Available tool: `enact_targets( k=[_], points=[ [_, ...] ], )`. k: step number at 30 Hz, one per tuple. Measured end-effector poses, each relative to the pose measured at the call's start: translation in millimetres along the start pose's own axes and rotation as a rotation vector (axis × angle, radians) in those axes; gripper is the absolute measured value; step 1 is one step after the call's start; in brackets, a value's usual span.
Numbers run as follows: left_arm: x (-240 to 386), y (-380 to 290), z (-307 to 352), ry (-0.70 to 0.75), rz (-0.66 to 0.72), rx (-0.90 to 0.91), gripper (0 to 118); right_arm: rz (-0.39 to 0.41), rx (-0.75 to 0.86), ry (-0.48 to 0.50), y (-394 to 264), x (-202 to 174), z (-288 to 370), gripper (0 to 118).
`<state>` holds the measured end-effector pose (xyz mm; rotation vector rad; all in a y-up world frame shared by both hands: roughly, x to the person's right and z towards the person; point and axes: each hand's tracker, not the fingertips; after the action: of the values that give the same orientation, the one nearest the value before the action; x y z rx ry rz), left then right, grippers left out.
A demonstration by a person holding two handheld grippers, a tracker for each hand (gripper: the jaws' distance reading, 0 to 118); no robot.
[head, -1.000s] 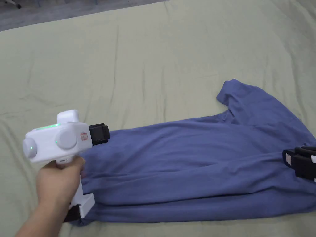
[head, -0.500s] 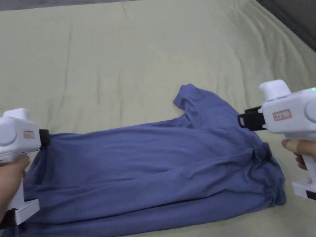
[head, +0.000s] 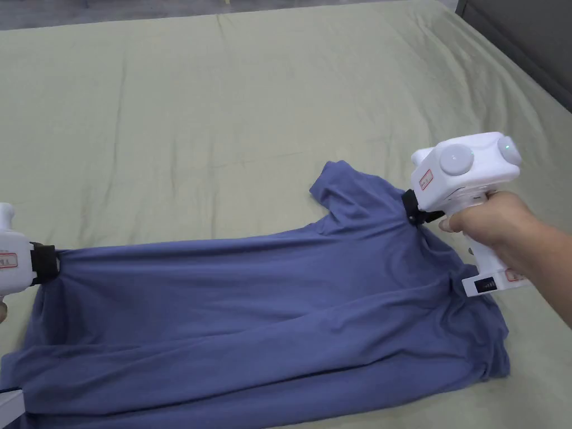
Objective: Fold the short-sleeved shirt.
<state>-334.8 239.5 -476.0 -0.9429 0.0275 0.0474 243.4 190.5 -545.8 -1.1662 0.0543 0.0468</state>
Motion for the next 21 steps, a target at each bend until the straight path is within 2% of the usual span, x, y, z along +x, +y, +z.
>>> enact_targets(
  k=[4, 5, 7, 9, 15, 17, 21],
  points=[
    [-8.2, -5.8, 15.4, -0.020, 0.022, 0.011, 2, 0.039, 0.105, 0.110, -19.3, 1.2, 50.7, 2],
    [-9.2, -10.2, 20.5, -0.021, 0.009, 0.017, 2, 0.085, 0.112, 0.104, -28.7, 0.2, 64.1, 2],
    [-8.2, -22.3, 33.5, 0.029, -0.115, 0.031, 2, 0.161, 0.158, 0.068, -66.8, -11.9, 103.8, 2],
    [-11.0, -41.9, 48.7, 0.028, -0.156, 0.018, 2, 0.226, 0.122, 0.056, -101.2, -18.6, 125.1, 2],
    [-32.3, -102.8, 88.4, -0.050, -0.072, -0.035, 2, 0.177, 0.068, 0.118, -171.2, -13.3, 148.9, 2],
    [-31.3, -121.6, 84.5, -0.039, -0.085, -0.055, 2, 0.172, 0.047, 0.115, -188.4, -14.0, 142.6, 2],
    [-28.1, -143.4, 51.4, -0.016, -0.088, -0.135, 2, 0.103, -0.047, 0.126, -208.3, -5.9, 106.0, 2]
  ],
)
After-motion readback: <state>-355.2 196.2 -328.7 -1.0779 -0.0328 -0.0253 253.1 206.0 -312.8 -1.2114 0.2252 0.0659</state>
